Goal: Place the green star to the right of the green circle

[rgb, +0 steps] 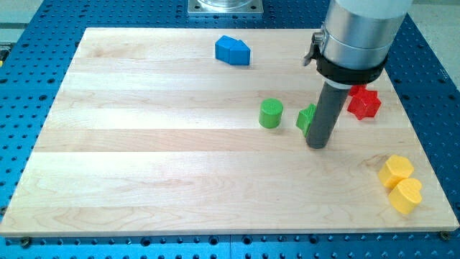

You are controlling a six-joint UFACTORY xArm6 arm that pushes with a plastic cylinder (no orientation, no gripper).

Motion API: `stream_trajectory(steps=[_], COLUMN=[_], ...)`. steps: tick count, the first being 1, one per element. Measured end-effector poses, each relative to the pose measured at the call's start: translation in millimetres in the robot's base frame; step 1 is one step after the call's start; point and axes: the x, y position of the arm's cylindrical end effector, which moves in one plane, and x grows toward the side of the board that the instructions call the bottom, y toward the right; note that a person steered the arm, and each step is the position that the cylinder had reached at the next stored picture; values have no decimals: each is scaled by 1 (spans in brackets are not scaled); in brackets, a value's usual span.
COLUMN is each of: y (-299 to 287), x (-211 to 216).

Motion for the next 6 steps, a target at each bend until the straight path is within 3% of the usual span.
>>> stream_trajectory(steps=[1, 2, 3, 5, 6], y=[57, 74, 53, -18, -22], x=[47, 26, -9, -27, -9])
